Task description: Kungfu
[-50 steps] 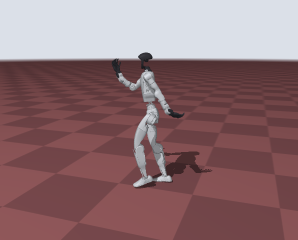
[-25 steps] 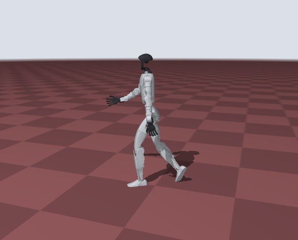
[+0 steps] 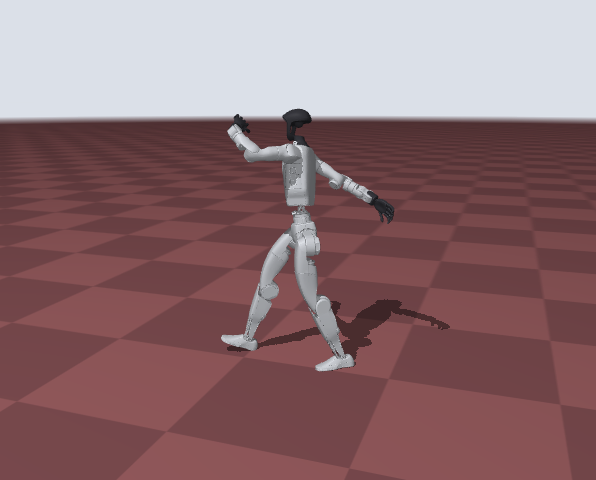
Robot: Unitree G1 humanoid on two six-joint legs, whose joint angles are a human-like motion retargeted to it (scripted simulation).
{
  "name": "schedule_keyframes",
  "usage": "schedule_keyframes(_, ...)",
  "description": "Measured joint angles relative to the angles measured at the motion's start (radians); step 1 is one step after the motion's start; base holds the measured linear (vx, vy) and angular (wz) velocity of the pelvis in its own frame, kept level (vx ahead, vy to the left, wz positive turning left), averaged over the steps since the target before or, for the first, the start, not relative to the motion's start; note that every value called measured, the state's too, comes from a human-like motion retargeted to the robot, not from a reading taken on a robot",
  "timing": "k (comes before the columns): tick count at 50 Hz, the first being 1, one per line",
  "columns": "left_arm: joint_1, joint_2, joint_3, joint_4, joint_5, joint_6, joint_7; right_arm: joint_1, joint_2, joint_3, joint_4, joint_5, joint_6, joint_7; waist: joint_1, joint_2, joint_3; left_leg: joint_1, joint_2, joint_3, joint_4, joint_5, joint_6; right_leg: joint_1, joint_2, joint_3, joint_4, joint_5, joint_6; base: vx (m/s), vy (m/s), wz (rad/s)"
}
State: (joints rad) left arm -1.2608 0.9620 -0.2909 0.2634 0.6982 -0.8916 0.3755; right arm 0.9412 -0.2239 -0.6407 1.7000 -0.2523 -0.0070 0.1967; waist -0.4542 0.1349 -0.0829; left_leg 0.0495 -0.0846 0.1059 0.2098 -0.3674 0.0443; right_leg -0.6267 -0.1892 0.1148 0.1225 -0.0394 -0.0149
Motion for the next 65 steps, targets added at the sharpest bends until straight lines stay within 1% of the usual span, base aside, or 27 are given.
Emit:
schedule_keyframes(2, -0.065, 0.032, -0.042, -0.014, 0.046, 0.001, 0.066, 0.059, 0.029, -0.07, 0.0, 0.046, 0.058, 0.013, -0.031, 0.001, -0.002, 0.038, -0.003, -0.009, 0.007, -0.03, -0.009, 0.013, -0.008, -0.015, 0.077, -0.056, 0.03, 0.61, -0.46, 0.49)
schedule_keyframes(3, -0.093, 0.048, -0.059, -0.016, 0.067, 0.003, 0.091, 0.077, 0.045, -0.11, 0.0, 0.069, 0.081, 0.016, -0.057, -0.001, -0.002, 0.058, -0.006, -0.019, 0.012, -0.041, -0.013, 0.029, -0.025, -0.059, 0.093, -0.061, 0.066, 0.6, -0.53, 0.87)
schedule_keyframes(5, -0.128, 0.075, -0.081, -0.025, 0.121, 0.003, 0.17, 0.085, 0.076, -0.192, 0.0, 0.135, 0.122, 0.015, -0.106, -0.009, -0.02, 0.082, -0.02, -0.048, 0.025, -0.052, -0.016, 0.042, -0.058, -0.105, 0.114, 0.03, 0.157, 0.69, -0.74, 0.98)
schedule_keyframes(7, -0.143, 0.074, -0.107, -0.029, 0.209, 0.04, 0.259, 0.043, 0.105, -0.253, 0.0, 0.285, 0.176, -0.008, -0.102, 0.003, -0.075, 0.051, -0.02, -0.056, 0.026, -0.037, -0.018, -0.046, -0.051, -0.079, 0.217, 0.045, 0.204, 0.51, -0.64, 0.85)
schedule_keyframes(8, -0.15, 0.067, -0.114, -0.025, 0.245, 0.066, 0.286, 0.004, 0.116, -0.275, 0.0, 0.382, 0.179, -0.017, -0.106, 0.009, -0.081, 0.044, -0.008, -0.06, 0.025, -0.023, -0.02, -0.069, -0.051, -0.087, 0.257, 0.037, 0.213, 0.38, -0.45, 1.11)
schedule_keyframes(10, -0.144, 0.048, -0.096, -0.001, 0.292, 0.102, 0.295, -0.098, 0.112, -0.305, 0.0, 0.563, 0.134, -0.006, -0.136, 0.009, -0.071, 0.056, 0.012, -0.05, 0.008, 0.023, -0.022, -0.065, -0.088, -0.154, 0.317, 0.013, 0.2, 0.34, -0.31, 1.44)
schedule_keyframes(12, -0.108, 0.021, -0.064, 0.032, 0.298, 0.109, 0.28, -0.219, 0.08, -0.31, 0.0, 0.706, 0.094, 0.065, -0.155, 0.018, -0.073, 0.038, 0.035, -0.033, 0.006, 0.08, -0.022, -0.062, -0.129, -0.212, 0.362, -0.018, 0.183, 0.25, -0.23, 1.64)
schedule_keyframes(15, -0.048, 0.0, -0.043, 0.066, 0.279, 0.088, 0.261, -0.401, -0.006, -0.254, 0.0, 0.893, 0.066, 0.22, -0.133, 0.027, -0.085, -0.009, 0.076, -0.018, 0.013, 0.157, -0.03, -0.066, -0.15, -0.244, 0.394, -0.039, 0.161, 0.3, -0.29, 1.37)
schedule_keyframes(17, -0.007, -0.013, -0.025, 0.081, 0.291, 0.099, 0.257, -0.491, -0.044, -0.184, -0.11, 0.995, 0.051, 0.302, -0.084, 0.019, -0.09, -0.032, 0.086, -0.018, 0.0, 0.204, -0.039, -0.072, -0.163, -0.266, 0.412, -0.061, 0.142, 0.05, -0.13, 1.16)
schedule_keyframes(21, 0.113, -0.09, 0.038, 0.107, 0.331, 0.122, 0.274, -0.595, -0.141, -0.111, -0.406, 1.015, 0.09, 0.497, -0.006, 0.003, -0.093, -0.114, 0.105, -0.096, -0.016, 0.276, -0.078, -0.086, -0.206, -0.333, 0.452, -0.1, 0.126, 0.1, -0.27, 1.55)
schedule_keyframes(25, 0.273, -0.231, 0.137, 0.132, 0.329, 0.118, 0.284, -0.677, -0.359, -0.006, -0.563, 1.052, 0.136, 0.627, 0.079, -0.041, -0.067, -0.19, 0.129, -0.154, -0.023, 0.307, -0.136, -0.107, -0.237, -0.386, 0.507, -0.139, 0.098, -0.17, -0.28, 1.44)
schedule_keyframes(29, 0.425, -0.398, 0.212, 0.177, 0.345, 0.109, 0.283, -0.738, -0.579, 0.141, -0.688, 1.182, 0.244, 0.75, 0.174, -0.089, -0.021, -0.274, 0.184, -0.169, -0.042, 0.333, -0.266, -0.119, -0.26, -0.463, 0.567, -0.214, 0.106, -0.26, -0.42, 1.38)
schedule_keyframes(30, 0.464, -0.438, 0.227, 0.185, 0.363, 0.103, 0.286, -0.745, -0.619, 0.166, -0.727, 1.211, 0.271, 0.78, 0.2, -0.1, -0.01, -0.297, 0.203, -0.158, -0.05, 0.342, -0.303, -0.122, -0.268, -0.484, 0.583, -0.235, 0.111, -0.18, -0.35, 1.84)
schedule_keyframes(33, 0.575, -0.597, 0.25, 0.245, 0.391, 0.121, 0.306, -0.779, -0.698, 0.228, -0.858, 1.294, 0.32, 0.807, 0.233, -0.164, 0.016, -0.396, 0.127, -0.03, -0.079, 0.352, -0.306, -0.18, -0.426, -0.482, 0.632, -0.251, 0.172, -0.39, -0.13, 2.53)
schedule_keyframes(35, 0.649, -0.69, 0.245, 0.3, 0.394, 0.137, 0.298, -0.812, -0.711, 0.272, -0.939, 1.34, 0.332, 0.815, 0.254, -0.177, 0.04, -0.448, 0.21, 0.123, -0.119, 0.33, -0.306, -0.177, -0.456, -0.56, 0.689, -0.312, 0.161, -0.39, -0.64, 2.55)
schedule_keyframes(37, 0.736, -0.784, 0.236, 0.369, 0.401, 0.173, 0.3, -0.877, -0.689, 0.333, -1.022, 1.358, 0.338, 0.824, 0.299, -0.149, 0.077, -0.484, 0.307, 0.218, -0.129, 0.329, -0.298, -0.152, -0.426, -0.631, 0.718, -0.364, 0.14, -0.27, -0.55, 1.7)
schedule_keyframes(38, 0.78, -0.828, 0.232, 0.41, 0.411, 0.201, 0.313, -0.931, -0.665, 0.379, -1.053, 1.351, 0.336, 0.822, 0.328, -0.132, 0.093, -0.515, 0.318, 0.158, -0.122, 0.347, -0.276, -0.155, -0.41, -0.645, 0.72, -0.375, 0.13, -0.18, -0.25, 1.15)
schedule_keyframes(39, 0.827, -0.868, 0.227, 0.456, 0.431, 0.234, 0.334, -1.005, -0.626, 0.436, -1.053, 1.332, 0.334, 0.823, 0.352, -0.123, 0.1, -0.542, 0.333, 0.155, -0.114, 0.366, -0.25, -0.168, -0.406, -0.652, 0.727, -0.38, 0.121, -0.16, -0.11, 0.95)
schedule_keyframes(42, 0.977, -0.957, 0.225, 0.607, 0.48, 0.345, 0.412, -1.262, -0.449, 0.641, -0.921, 1.211, 0.352, 0.849, 0.396, -0.114, 0.115, -0.573, 0.372, 0.288, -0.13, 0.459, -0.166, -0.225, -0.418, -0.641, 0.76, -0.383, 0.097, -0.1, -0.02, 0.79)
schedule_keyframes(43, 1.018, -0.978, 0.235, 0.657, 0.476, 0.376, 0.436, -1.337, -0.377, 0.705, -0.84, 1.146, 0.354, 0.875, 0.4, -0.107, 0.125, -0.573, 0.381, 0.328, -0.147, 0.502, -0.163, -0.237, -0.427, -0.644, 0.777, -0.391, 0.093, -0.09, 0.04, 0.62)
schedule_keyframes(46, 1.101, -1.022, 0.272, 0.758, 0.458, 0.407, 0.442, -1.482, -0.194, 0.805, -0.611, 0.912, 0.371, 0.92, 0.441, -0.077, 0.175, -0.584, 0.397, 0.334, -0.181, 0.61, -0.216, -0.25, -0.437, -0.673, 0.828, -0.416, 0.083, -0.12, 0.05, 0.26)
schedule_keyframes(48, 1.137, -1.024, 0.284, 0.771, 0.442, 0.41, 0.432, -1.505, -0.098, 0.826, -0.529, 0.832, 0.377, 0.901, 0.471, -0.055, 0.204, -0.591, 0.413, 0.309, -0.188, 0.631, -0.272, -0.248, -0.431, -0.686, 0.855, -0.431, 0.084, -0.06, 0.01, 0.17)
schedule_keyframes(50, 1.162, -1.009, 0.284, 0.752, 0.439, 0.422, 0.44, -1.486, -0.009, 0.809, -0.492, 0.794, 0.349, 0.902, 0.488, -0.046, 0.221, -0.606, 0.409, 0.29, -0.196, 0.65, -0.306, -0.251, -0.439, -0.688, 0.874, -0.433, 0.091, 0.08, 0.17, 0.48)
schedule_keyframes(53, 1.189, -0.987, 0.276, 0.727, 0.425, 0.443, 0.442, -1.427, 0.096, 0.754, -0.476, 0.773, 0.342, 0.925, 0.466, -0.04, 0.219, -0.64, 0.37, 0.32, -0.21, 0.668, -0.306, -0.256, -0.488, -0.69, 0.883, -0.416, 0.107, 0.03, 0.21, 0.85)
schedule_keyframes(55, 1.199, -0.963, 0.262, 0.719, 0.401, 0.445, 0.42, -1.396, 0.131, 0.742, -0.472, 0.793, 0.357, 0.926, 0.452, -0.041, 0.212, -0.652, 0.36, 0.33, -0.214, 0.675, -0.306, -0.245, -0.503, -0.697, 0.878, -0.405, 0.114, 0.11, 0.2, 0.58)
schedule_keyframes(58, 1.211, -0.931, 0.245, 0.7, 0.365, 0.454, 0.381, -1.365, 0.116, 0.761, -0.49, 0.839, 0.353, 0.878, 0.46, -0.059, 0.2, -0.651, 0.357, 0.358, -0.213, 0.678, -0.306, -0.222, -0.507, -0.703, 0.858, -0.391, 0.119, 0.19, 0.12, 0.17)
schedule_keyframes(65, 1.25, -0.912, 0.252, 0.608, 0.324, 0.515, 0.379, -1.343, -0.003, 0.813, -0.582, 0.787, 0.231, 0.787, 0.529, -0.091, 0.173, -0.685, 0.429, 0.393, -0.109, 0.679, -0.305, -0.108, -0.459, -0.772, 0.743, -0.342, 0.118, 0.25, 0.18, 0.0)
